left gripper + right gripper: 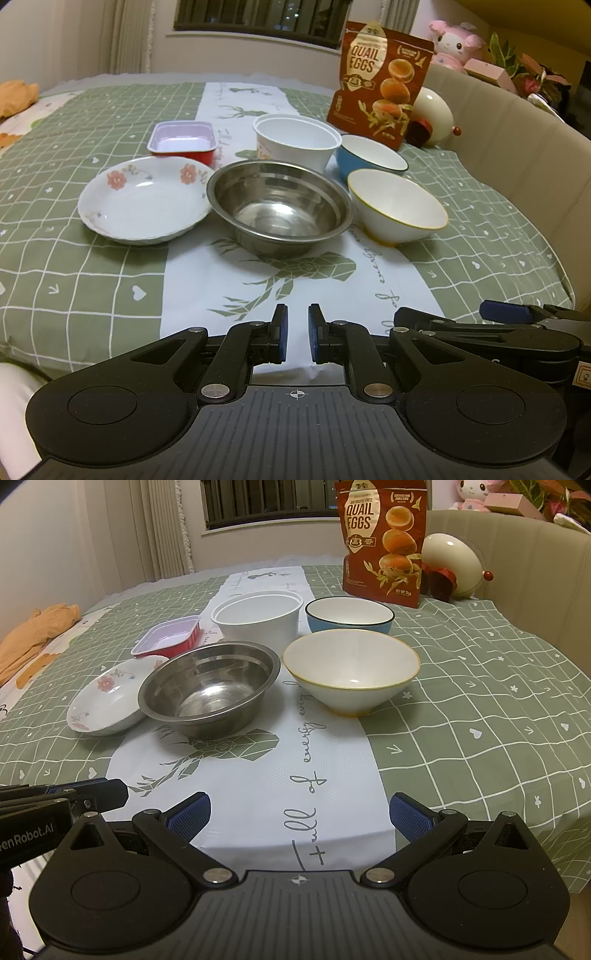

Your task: Organize plates and bowls

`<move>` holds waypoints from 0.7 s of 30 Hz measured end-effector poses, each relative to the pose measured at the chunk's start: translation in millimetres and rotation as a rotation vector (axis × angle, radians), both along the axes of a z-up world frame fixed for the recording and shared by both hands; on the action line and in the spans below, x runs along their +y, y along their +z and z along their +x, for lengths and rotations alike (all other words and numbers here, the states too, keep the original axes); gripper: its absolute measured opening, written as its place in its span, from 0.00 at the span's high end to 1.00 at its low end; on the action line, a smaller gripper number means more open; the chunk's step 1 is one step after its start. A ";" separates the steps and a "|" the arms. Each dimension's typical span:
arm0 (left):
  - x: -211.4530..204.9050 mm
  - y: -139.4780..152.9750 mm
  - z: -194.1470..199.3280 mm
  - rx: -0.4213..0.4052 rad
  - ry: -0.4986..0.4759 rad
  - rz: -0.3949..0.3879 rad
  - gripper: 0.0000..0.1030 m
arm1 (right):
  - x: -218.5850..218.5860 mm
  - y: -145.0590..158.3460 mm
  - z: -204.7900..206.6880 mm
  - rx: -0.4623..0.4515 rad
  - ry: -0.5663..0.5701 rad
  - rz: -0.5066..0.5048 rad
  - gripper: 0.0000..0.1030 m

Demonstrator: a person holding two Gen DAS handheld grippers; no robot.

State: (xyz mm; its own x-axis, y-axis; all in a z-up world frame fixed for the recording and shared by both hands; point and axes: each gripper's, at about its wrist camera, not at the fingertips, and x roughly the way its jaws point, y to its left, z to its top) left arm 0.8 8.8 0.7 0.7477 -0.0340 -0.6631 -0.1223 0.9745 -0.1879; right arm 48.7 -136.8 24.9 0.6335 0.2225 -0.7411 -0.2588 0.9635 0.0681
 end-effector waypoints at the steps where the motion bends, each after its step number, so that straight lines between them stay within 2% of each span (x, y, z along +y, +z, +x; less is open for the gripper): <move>1: 1.0 0.0 -0.1 0.000 0.001 -0.002 0.87 | 0.0 0.0 0.0 0.000 0.000 0.000 0.00; 13: 6.6 -3.0 8.7 0.018 0.012 -0.010 0.87 | 1.2 -3.6 5.1 0.016 0.001 0.008 0.00; 21: 11.4 -3.7 40.1 0.047 0.013 -0.022 0.87 | -0.3 -3.8 28.9 0.027 -0.001 0.030 0.00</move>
State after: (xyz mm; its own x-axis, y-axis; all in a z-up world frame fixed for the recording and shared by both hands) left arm 40.9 20.3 -3.0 0.7163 -0.0395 -0.6967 -0.1441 0.9685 -0.2031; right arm 77.6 -137.0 21.2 0.6135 0.2439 -0.7510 -0.2552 0.9613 0.1037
